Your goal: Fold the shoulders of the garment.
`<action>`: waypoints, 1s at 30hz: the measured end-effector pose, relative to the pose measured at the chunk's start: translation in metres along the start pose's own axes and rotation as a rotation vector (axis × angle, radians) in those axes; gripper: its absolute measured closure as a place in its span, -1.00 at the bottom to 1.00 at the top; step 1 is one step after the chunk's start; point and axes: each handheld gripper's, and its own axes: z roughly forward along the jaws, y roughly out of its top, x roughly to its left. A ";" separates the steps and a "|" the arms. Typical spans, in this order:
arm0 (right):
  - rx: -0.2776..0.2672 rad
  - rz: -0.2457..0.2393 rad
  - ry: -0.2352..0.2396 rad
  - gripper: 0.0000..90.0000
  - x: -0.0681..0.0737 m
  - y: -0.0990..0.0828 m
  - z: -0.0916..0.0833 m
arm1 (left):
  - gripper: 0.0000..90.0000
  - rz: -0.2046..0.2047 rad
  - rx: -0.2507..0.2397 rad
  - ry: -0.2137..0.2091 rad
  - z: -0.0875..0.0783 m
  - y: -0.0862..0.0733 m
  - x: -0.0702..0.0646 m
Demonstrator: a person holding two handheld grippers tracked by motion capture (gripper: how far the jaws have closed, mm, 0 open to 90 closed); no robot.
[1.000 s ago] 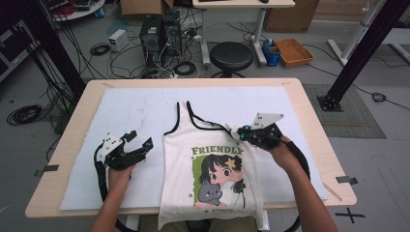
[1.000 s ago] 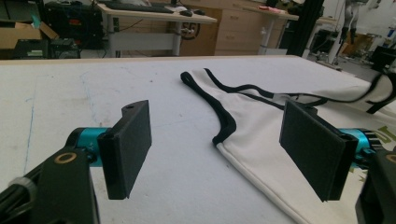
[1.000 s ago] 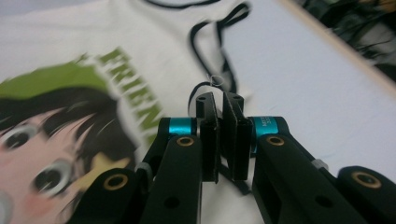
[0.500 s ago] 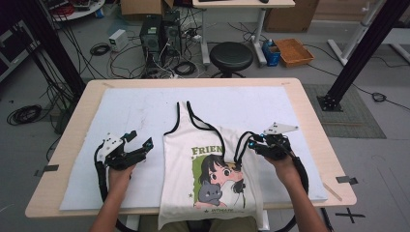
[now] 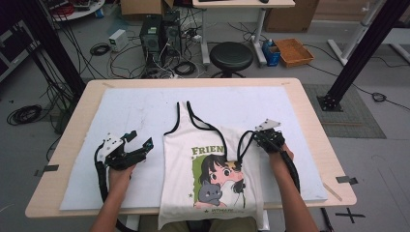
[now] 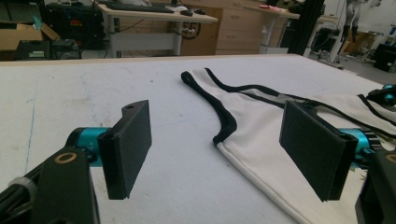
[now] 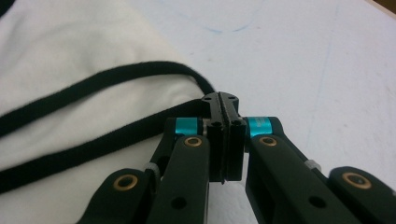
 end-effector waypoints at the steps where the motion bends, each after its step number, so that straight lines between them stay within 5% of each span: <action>1: -0.014 0.035 0.015 1.00 -0.002 -0.001 -0.002 | -0.44 -0.001 0.000 0.001 0.000 0.000 0.000; 4: -0.107 0.069 0.050 0.66 0.000 -0.001 -0.011 | -0.44 -0.008 0.001 0.004 0.000 0.000 0.001; 5: -0.132 0.082 0.097 0.61 0.004 0.000 -0.015 | -0.43 -0.009 0.001 0.006 0.000 0.000 0.001; 7: -0.123 0.072 0.119 0.60 0.007 0.000 -0.014 | -0.42 -0.015 0.005 0.010 0.001 0.000 0.001; 9: -0.069 0.007 0.124 0.72 0.013 -0.002 -0.009 | -0.42 -0.020 0.021 0.019 0.002 0.001 0.002; 11: -0.063 -0.020 0.075 0.74 0.014 -0.005 -0.007 | -0.42 -0.027 0.040 0.028 0.004 0.003 0.002; 13: -0.056 0.026 0.066 0.65 0.006 -0.007 -0.008 | -0.42 -0.010 0.061 0.035 0.008 0.007 0.002; 15: -0.073 0.068 0.077 0.34 0.002 -0.009 -0.010 | -0.42 -0.023 0.065 0.025 0.013 0.013 0.002; 21: -0.211 0.218 0.078 -0.03 -0.021 -0.016 -0.030 | -0.32 -0.021 0.138 -0.007 0.055 0.040 -0.006; 23: -0.219 0.230 0.080 -0.04 -0.024 -0.017 -0.032 | -0.29 -0.008 0.188 -0.002 0.074 0.046 -0.010; 27: -0.210 0.229 0.083 -0.05 -0.027 -0.023 -0.030 | -0.19 -0.006 0.391 0.042 0.118 0.047 -0.017; 30: -0.207 0.233 0.086 -0.05 -0.026 -0.024 -0.030 | -0.19 0.012 0.484 0.060 0.148 0.044 -0.023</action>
